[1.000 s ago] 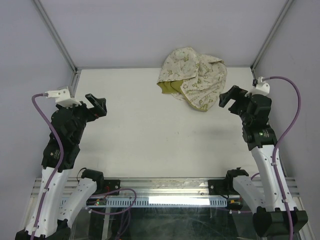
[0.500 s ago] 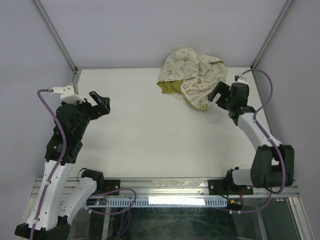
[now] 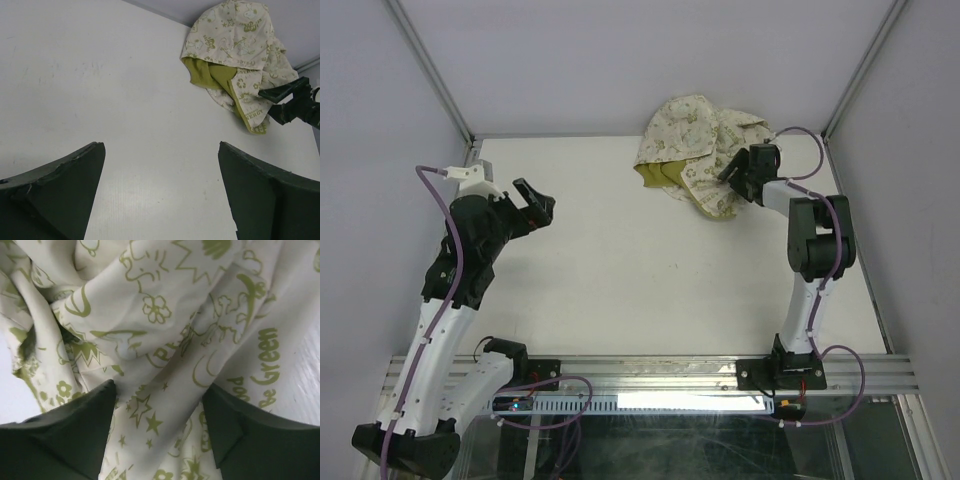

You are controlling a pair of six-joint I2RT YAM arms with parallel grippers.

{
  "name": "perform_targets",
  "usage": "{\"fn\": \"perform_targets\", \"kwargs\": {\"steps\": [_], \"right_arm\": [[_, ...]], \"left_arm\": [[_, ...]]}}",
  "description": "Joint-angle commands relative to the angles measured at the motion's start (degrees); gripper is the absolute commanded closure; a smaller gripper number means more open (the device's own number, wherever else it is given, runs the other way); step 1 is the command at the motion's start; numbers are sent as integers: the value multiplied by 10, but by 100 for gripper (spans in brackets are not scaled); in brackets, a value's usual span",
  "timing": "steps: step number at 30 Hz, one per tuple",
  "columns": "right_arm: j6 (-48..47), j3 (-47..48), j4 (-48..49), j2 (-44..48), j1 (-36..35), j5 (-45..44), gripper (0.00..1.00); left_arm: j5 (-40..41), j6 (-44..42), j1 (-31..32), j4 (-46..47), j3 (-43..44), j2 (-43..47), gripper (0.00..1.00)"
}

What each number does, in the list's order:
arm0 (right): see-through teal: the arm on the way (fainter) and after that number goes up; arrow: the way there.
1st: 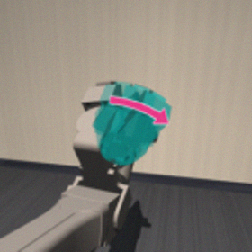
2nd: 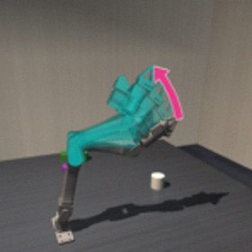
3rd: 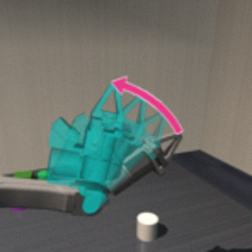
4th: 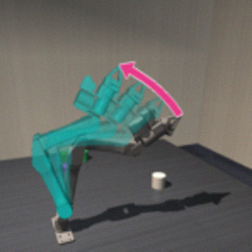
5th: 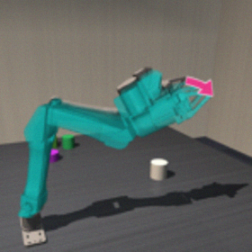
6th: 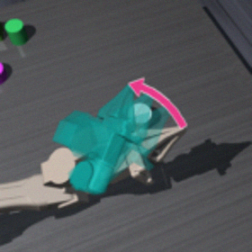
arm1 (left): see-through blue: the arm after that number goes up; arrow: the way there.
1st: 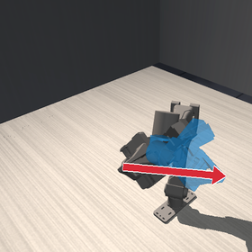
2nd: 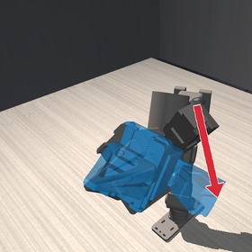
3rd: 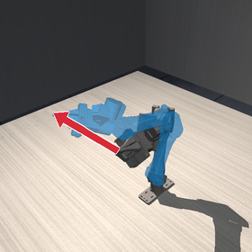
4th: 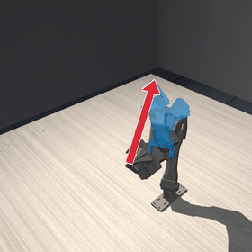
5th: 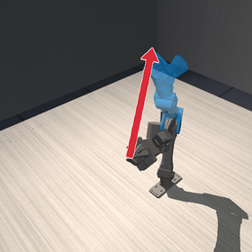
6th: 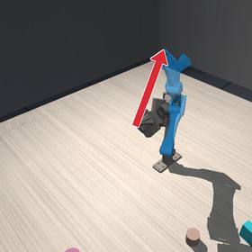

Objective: Zip up the jacket

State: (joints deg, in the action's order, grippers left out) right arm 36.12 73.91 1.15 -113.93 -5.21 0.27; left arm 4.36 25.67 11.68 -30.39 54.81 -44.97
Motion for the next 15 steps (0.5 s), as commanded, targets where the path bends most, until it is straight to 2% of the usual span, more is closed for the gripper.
{"fn": "perform_targets", "kwargs": {"steps": [1, 4, 5, 11, 15], "right_arm": [[11, 42, 20, -21, -19, 12, 43], [11, 31, 22, 1, -31, 59, 97], [10, 23, 22, 19, -38, 72, 100], [-7, 20, -37, 160, -112, 121, 100], [-32, 86, -95, 242, -186, 115, 100]], "left_arm": [[-25, 17, 3, 31, -9, 2, 1], [-32, 16, 3, 32, -18, 0, 1], [-36, 17, 3, 31, -19, -2, 1], [-49, 24, 3, 38, -27, -9, 1], [-46, 16, 3, 39, -21, -5, 1]]}}
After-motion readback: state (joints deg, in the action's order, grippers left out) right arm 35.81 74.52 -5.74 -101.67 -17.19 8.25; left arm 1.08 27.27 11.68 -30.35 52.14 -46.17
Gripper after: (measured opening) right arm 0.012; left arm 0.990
